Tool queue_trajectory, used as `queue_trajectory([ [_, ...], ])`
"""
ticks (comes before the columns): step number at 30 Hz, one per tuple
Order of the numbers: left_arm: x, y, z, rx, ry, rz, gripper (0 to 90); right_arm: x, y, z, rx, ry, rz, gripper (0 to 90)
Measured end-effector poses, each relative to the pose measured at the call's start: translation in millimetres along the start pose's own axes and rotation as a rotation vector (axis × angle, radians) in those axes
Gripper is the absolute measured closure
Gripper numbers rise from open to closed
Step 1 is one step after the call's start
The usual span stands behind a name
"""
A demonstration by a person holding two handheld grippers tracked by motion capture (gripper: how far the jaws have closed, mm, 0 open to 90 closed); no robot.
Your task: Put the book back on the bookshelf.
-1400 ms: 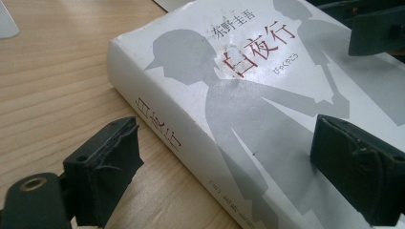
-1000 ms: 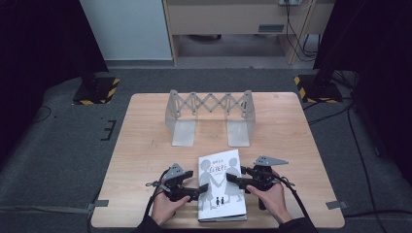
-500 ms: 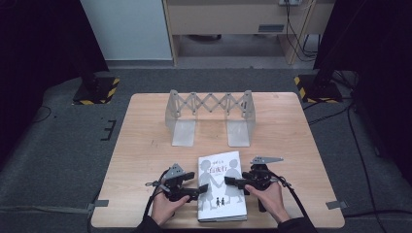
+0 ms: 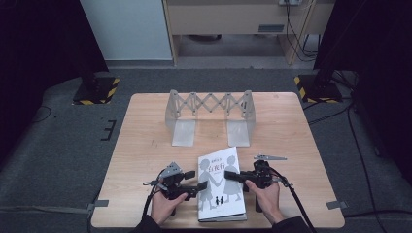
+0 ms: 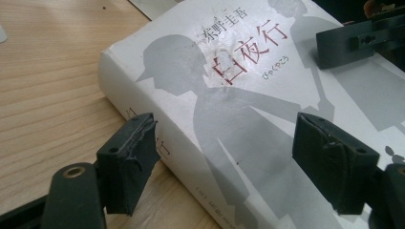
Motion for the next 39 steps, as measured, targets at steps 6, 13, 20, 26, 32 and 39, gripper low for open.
queue_trajectory([
  [6,-0.6,-1.8,1.6,0.019,-0.01,-0.009,18.3,-6.1,6.8,-4.4,-0.043,-0.036,-0.018,76.7],
  [13,-2.7,-4.4,4.3,0.057,-0.051,-0.021,9.3,-12.4,17.5,-12.0,-0.079,-0.06,-0.07,77.0],
  [20,1.1,-12.6,14.1,0.119,-0.049,-0.017,1.3,-19.7,23.3,-21.9,-0.129,-0.111,-0.107,77.1],
  [26,3.4,-12.9,18.9,0.188,-0.059,-0.054,0.0,-20.8,24.4,-25.8,-0.177,-0.127,-0.119,76.9],
  [32,3.9,-14.1,20.0,0.229,-0.054,-0.058,0.0,-20.6,27.7,-24.1,-0.207,-0.118,-0.134,76.5],
  [39,7.6,-9.3,26.0,0.245,-0.021,-0.098,0.2,-20.4,17.5,-22.5,-0.17,-0.098,-0.117,75.7],
])
Point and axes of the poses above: each handheld gripper's, and its own axes: z roughly forward along the jaws, x roughly out of its underside, y roughly to its left, the point moved 4 cm from there along z, roughly forward along the jaws, and after that the axes turned 4 degrees about -y, right-handed, at the moved point
